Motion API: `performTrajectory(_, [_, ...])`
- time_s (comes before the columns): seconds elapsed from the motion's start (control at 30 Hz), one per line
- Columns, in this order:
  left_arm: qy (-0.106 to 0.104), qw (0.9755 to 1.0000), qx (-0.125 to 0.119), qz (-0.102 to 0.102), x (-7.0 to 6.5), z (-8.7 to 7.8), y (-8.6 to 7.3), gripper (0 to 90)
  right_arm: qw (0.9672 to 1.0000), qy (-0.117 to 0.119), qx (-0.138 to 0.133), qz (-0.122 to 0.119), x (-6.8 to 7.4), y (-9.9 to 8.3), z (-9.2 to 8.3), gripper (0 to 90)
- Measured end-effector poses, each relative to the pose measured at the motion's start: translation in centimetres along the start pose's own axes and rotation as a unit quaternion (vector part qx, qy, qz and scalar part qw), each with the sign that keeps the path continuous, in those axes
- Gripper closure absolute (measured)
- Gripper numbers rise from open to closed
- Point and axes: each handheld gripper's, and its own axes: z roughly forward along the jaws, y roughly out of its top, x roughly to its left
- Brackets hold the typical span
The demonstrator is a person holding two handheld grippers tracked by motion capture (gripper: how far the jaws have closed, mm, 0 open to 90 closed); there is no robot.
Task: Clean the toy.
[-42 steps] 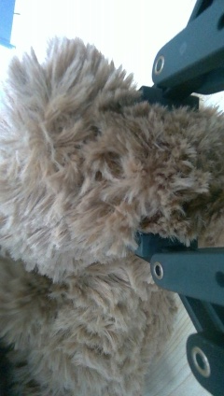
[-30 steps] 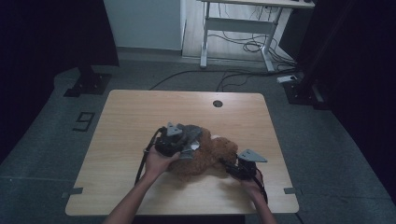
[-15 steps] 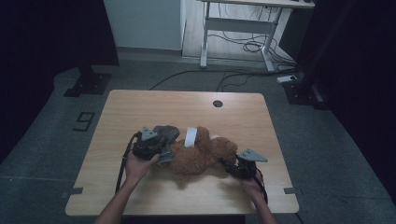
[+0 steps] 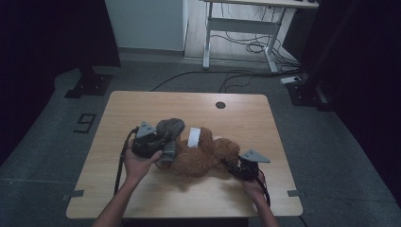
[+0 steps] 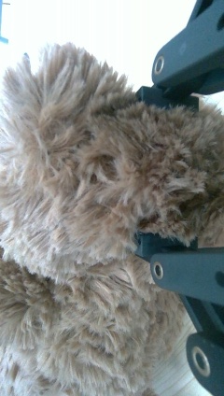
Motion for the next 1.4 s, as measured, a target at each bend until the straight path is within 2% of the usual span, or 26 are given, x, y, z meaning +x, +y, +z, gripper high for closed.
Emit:
performTrajectory(0.07, [-0.012,0.9996,0.006,0.026,-2.1,1.3,1.5,75.7,1.0000,0.002,0.000,0.001,0.0,0.0,0.0,50.4])
performTrajectory(0.17, [-0.032,0.9983,0.016,0.045,-4.7,3.5,3.4,75.6,1.0000,0.005,0.000,0.004,-0.2,0.0,0.0,50.3])
performTrajectory(0.3, [-0.060,0.9946,0.043,0.073,-8.6,7.5,5.0,75.6,1.0000,0.005,-0.001,0.004,-0.2,0.1,0.1,50.1])
performTrajectory(0.33, [-0.063,0.9931,0.051,0.085,-9.9,8.7,5.1,75.6,1.0000,0.004,-0.001,0.003,-0.2,0.1,0.2,50.1])
performTrajectory(0.4, [-0.058,0.9899,0.072,0.107,-11.5,10.6,5.0,75.5,1.0000,0.004,-0.003,0.004,-0.2,0.1,0.2,50.0])
performTrajectory(0.5, [-0.055,0.9864,0.108,0.112,-12.5,13.1,4.0,75.6,1.0000,0.006,-0.001,0.000,-0.3,0.0,0.0,49.9])
performTrajectory(0.53, [-0.050,0.9858,0.110,0.117,-12.6,13.6,3.6,75.4,1.0000,0.006,-0.002,0.001,-0.2,0.0,0.0,49.8])
performTrajectory(0.57, [-0.048,0.9863,0.107,0.116,-12.5,13.7,3.3,75.4,1.0000,0.005,-0.001,0.001,-0.2,0.0,0.1,49.8])
performTrajectory(0.63, [-0.057,0.9885,0.100,0.098,-11.7,13.4,2.9,75.4,1.0000,0.004,0.000,0.000,-0.3,-0.1,0.1,49.8])
performTrajectory(0.7, [-0.043,0.9885,0.101,0.104,-10.8,12.6,2.7,75.4,1.0000,-0.001,0.001,-0.002,-0.2,0.0,0.1,49.8])
performTrajectory(0.77, [-0.028,0.9890,0.104,0.101,-9.5,11.8,2.3,75.4,1.0000,-0.008,0.004,0.001,0.0,0.2,0.2,49.9])
performTrajectory(0.83, [-0.029,0.9914,0.102,0.076,-7.4,10.7,1.7,75.5,0.9999,-0.011,0.005,0.003,0.0,0.3,0.3,49.9])
performTrajectory(0.9, [-0.034,0.9938,0.090,0.056,-6.0,9.6,1.1,75.5,0.9999,-0.012,0.003,0.003,0.1,0.3,0.4,50.0])
performTrajectory(1.0, [-0.022,0.9954,0.078,0.052,-5.0,8.2,0.9,75.6,0.9998,-0.019,0.002,0.003,0.2,0.4,0.5,50.0])
performTrajectory(1.1, [-0.005,0.9956,0.076,0.054,-4.1,7.3,0.8,75.5,0.9998,-0.017,0.000,0.005,0.1,0.4,0.5,50.0])
performTrajectory(1.23, [0.022,0.9956,0.082,0.041,-2.2,6.3,0.1,75.4,0.9999,-0.014,0.000,0.007,0.0,0.3,0.5,49.9])
performTrajectory(1.27, [0.029,0.9953,0.086,0.034,-1.4,6.1,-0.4,75.5,0.9999,-0.013,-0.001,0.008,0.0,0.3,0.5,49.9])
performTrajectory(1.3, [0.030,0.9956,0.085,0.026,-0.9,6.0,-0.7,75.5,0.9999,-0.012,-0.001,0.007,-0.1,0.3,0.5,49.9])
performTrajectory(1.33, [0.027,0.9961,0.083,0.009,-0.1,5.8,-1.1,75.5,0.9999,-0.012,-0.001,0.007,-0.1,0.2,0.5,49.9])
performTrajectory(1.4, [0.029,0.9963,0.081,-0.004,1.0,5.5,-1.7,75.5,0.9999,-0.012,-0.004,0.007,0.0,0.2,0.5,49.9])
